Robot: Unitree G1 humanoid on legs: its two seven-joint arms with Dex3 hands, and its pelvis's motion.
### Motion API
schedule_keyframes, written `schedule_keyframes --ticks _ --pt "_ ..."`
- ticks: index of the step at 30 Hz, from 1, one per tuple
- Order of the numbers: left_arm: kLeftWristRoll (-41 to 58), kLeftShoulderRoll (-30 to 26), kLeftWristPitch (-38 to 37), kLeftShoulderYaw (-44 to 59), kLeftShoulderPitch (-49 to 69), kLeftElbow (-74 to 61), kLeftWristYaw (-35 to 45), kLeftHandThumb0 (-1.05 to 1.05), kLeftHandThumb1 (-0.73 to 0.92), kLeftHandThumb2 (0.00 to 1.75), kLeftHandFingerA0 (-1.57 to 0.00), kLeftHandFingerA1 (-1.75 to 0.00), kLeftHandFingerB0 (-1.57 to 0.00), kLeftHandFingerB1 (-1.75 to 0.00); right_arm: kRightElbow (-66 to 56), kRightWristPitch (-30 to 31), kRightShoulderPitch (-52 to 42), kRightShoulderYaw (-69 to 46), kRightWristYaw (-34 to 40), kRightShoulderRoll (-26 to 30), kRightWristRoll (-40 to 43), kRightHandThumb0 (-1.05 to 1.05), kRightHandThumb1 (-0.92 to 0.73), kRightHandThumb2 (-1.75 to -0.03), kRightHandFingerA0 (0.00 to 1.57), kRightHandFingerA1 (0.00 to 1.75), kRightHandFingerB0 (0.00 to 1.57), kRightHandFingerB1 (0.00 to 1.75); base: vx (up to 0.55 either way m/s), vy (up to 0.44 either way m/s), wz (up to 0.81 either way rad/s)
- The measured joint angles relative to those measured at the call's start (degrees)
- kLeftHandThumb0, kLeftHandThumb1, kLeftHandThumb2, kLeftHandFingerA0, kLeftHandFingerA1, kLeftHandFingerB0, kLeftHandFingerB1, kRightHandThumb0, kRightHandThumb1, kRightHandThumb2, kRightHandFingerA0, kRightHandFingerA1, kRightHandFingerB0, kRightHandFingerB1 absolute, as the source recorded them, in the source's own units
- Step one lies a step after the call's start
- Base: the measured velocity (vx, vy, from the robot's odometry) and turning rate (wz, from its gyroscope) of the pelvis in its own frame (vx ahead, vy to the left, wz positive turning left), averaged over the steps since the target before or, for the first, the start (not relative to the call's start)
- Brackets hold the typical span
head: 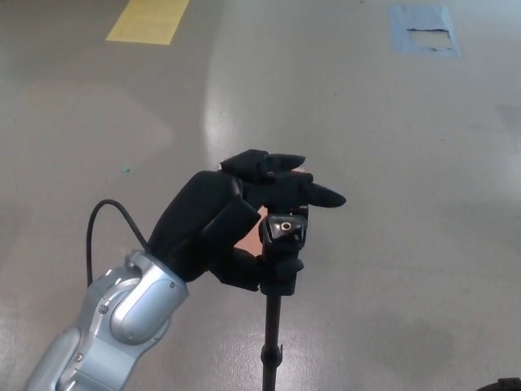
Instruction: The robot uses its left hand to grab the top of a phone stand kept on the floor and rotates it anti-clockwise
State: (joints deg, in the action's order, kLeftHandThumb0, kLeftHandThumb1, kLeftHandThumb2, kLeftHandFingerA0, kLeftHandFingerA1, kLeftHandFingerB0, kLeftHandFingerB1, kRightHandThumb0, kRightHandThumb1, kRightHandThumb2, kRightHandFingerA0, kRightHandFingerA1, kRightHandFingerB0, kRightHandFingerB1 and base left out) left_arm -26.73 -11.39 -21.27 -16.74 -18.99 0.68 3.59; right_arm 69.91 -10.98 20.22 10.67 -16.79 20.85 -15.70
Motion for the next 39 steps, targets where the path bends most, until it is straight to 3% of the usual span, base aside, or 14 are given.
schedule_keyframes --ticks 1,3,6,7,12,14,15,19,20,25,26,34,35,39 --pt "-0.03 0.00 -0.13 -0.01 0.05 0.21 -0.08 -0.11 0.58 0.59 -0.49 -0.39 -0.79 -0.47 0.00 0.08 0.05 0.04 0.00 0.00 -0.02 -0.52 -0.64 -0.87 0.59 0.58 0.26 0.44 0.00 0.000 0.00" --pt "-0.04 0.00 -0.38 -0.01 0.09 0.42 -0.21 -0.03 0.61 0.58 -0.62 -0.42 -0.86 -0.52 -0.01 0.17 0.09 0.13 0.00 0.00 -0.09 -0.44 -0.77 -0.63 0.65 0.46 0.31 0.31 0.00 0.000 0.00" --pt "0.17 0.04 -0.89 -0.01 0.10 0.99 -0.23 -0.02 0.65 0.58 -0.70 -0.44 -0.88 -0.54 -0.05 0.30 0.11 0.17 0.00 0.00 -0.12 -0.44 -0.77 -0.63 0.64 0.47 0.31 0.31 0.00 0.000 0.00" --pt "0.39 0.04 -1.21 -0.01 0.12 1.46 -0.22 0.01 0.67 0.58 -0.74 -0.45 -0.88 -0.54 -0.06 0.34 0.11 0.18 0.00 0.00 -0.14 -0.51 -0.63 -0.88 0.58 0.59 0.25 0.44 0.00 0.000 0.00" --pt "1.13 0.06 -2.48 0.00 0.12 2.66 -0.22 -0.03 0.67 0.59 -0.77 -0.48 -0.86 -0.53 -0.05 0.57 0.39 0.14 -0.06 0.00 -0.11 -0.54 -0.65 -0.89 0.58 0.59 0.25 0.44 0.00 0.000 0.00" --pt "1.40 0.10 -2.54 0.04 0.12 2.81 -0.20 -0.03 0.67 0.59 -0.77 -0.48 -0.86 -0.53 -0.05 0.62 0.47 0.09 -0.11 0.00 -0.10 -0.54 -0.65 -0.89 0.58 0.59 0.25 0.44 0.00 0.000 0.00" --pt "1.60 0.14 -2.54 0.07 0.12 2.87 -0.19 -0.03 0.68 0.60 -0.83 -0.51 -0.86 -0.52 -0.05 0.64 0.49 0.07 -0.13 0.00 -0.09 -0.49 -0.80 -0.65 0.63 0.47 0.31 0.31 0.00 0.000 0.00" --pt "2.26 0.27 -2.52 0.22 0.12 2.88 -0.09 -0.12 0.68 0.60 -0.97 -0.59 -0.87 -0.52 -0.05 0.66 0.50 0.04 -0.22 0.00 -0.07 -0.50 -0.81 -0.65 0.63 0.47 0.32 0.31 0.00 0.000 0.00" --pt "2.44 0.32 -2.51 0.25 0.12 2.84 -0.02 -0.12 0.67 0.60 -1.02 -0.65 -0.87 -0.53 -0.04 0.66 0.50 0.05 -0.22 0.00 -0.09 -0.56 -0.69 -0.94 0.57 0.60 0.28 0.45 0.00 0.000 0.00" --pt "3.06 0.42 -2.51 0.36 0.12 2.86 0.24 -0.09 0.68 0.60 -0.97 -0.78 -0.88 -0.53 0.00 0.66 0.51 0.08 -0.23 0.00 -0.12 -0.52 -0.83 -0.65 0.64 0.46 0.33 0.32 0.00 0.000 0.00" --pt "3.21 0.41 -2.52 0.39 0.09 2.95 0.24 -0.09 0.68 0.60 -0.96 -0.61 -0.87 -0.54 0.00 0.66 0.52 0.08 -0.23 0.00 -0.12 -0.52 -0.83 -0.66 0.63 0.46 0.34 0.32 0.00 0.000 0.00" --pt "4.49 0.39 -2.54 0.41 -0.30 3.57 0.66 0.06 0.73 0.61 -0.89 -0.56 -0.84 -0.55 0.00 0.69 0.84 0.14 -0.24 0.00 -0.22 -0.52 -0.84 -0.66 0.63 0.47 0.33 0.32 0.00 0.000 0.00" --pt "4.90 0.43 -2.54 0.42 -0.36 3.65 0.91 0.07 0.74 0.66 -0.89 -0.55 -0.83 -0.54 0.00 0.69 0.85 0.16 -0.24 0.00 -0.25 -0.56 -0.69 -0.95 0.57 0.59 0.29 0.46 0.00 0.000 0.00" --pt "7.85 1.05 -2.15 0.56 -0.26 3.50 2.89 -0.04 0.75 0.62 -0.90 -0.54 -0.84 -0.54 -0.03 0.69 0.86 0.18 -0.24 0.00 -0.26 -0.55 -0.69 -0.94 0.58 0.60 0.28 0.46 0.00 0.000 0.00"
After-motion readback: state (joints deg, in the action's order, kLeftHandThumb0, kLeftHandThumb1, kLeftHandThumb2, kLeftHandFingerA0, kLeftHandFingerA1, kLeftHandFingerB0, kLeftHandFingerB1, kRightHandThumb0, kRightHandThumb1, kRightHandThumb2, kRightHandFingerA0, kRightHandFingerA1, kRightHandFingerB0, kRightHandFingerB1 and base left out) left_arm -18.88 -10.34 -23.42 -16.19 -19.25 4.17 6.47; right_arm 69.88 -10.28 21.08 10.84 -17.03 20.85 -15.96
